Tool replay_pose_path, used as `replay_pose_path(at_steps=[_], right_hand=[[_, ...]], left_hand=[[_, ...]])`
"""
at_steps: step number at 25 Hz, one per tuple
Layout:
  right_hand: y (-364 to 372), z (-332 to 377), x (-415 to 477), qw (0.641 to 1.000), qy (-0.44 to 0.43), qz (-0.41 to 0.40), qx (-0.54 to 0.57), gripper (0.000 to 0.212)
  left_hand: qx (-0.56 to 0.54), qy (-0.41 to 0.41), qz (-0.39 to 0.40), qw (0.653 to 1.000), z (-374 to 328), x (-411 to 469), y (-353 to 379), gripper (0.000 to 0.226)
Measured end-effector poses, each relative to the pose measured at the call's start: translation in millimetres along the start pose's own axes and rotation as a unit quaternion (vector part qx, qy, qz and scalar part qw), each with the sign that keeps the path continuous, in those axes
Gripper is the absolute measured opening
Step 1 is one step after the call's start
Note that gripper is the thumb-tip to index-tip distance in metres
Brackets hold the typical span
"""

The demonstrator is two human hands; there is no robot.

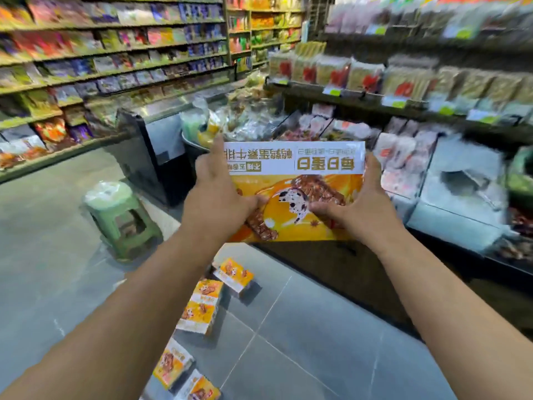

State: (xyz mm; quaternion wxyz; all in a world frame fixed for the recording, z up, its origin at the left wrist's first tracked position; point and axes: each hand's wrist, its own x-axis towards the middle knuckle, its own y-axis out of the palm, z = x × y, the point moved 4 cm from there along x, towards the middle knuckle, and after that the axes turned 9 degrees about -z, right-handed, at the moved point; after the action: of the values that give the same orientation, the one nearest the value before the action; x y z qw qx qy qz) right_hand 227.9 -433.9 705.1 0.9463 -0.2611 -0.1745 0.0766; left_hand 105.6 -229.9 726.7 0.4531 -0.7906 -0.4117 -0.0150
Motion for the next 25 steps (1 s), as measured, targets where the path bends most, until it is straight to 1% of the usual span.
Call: replay_pose_path(at_steps=[7,11,13,16,20,23,25], right_hand=[[-233,-69,-67,0.987,0.072,-0.128,-0.065,0.123],[-367,-135,-126,0.961,0.14,-0.204,-0.123,0.123],[-420,-161,-153,0.947,0.171,-0.232,-0.139,0.122],[-501,-199,-206,0.917,0.228,-0.289,-0.155,0.121],[-593,-251,-275,0.861,0.29,-0.375,-0.185,0.121],[-640,-283,-319,0.821,0.336,-0.414,-0.202,0.119],[-668,-306,-348,0.788,0.376,-0.441,-0.206,0.12]], left_hand=[[-0.068,0.115,0.081,0.988,-199,-94,63,0.116],[-0.14,0.178,0.153,0.962,-322,-175,118,0.114],[-0.166,0.205,0.185,0.947,-371,-212,143,0.113],[-0.198,0.257,0.242,0.914,-450,-276,185,0.115],[-0.227,0.32,0.32,0.862,-549,-359,237,0.118],[-0.25,0.36,0.374,0.817,-607,-418,270,0.117],[-0.251,0.39,0.409,0.786,-644,-458,297,0.117]])
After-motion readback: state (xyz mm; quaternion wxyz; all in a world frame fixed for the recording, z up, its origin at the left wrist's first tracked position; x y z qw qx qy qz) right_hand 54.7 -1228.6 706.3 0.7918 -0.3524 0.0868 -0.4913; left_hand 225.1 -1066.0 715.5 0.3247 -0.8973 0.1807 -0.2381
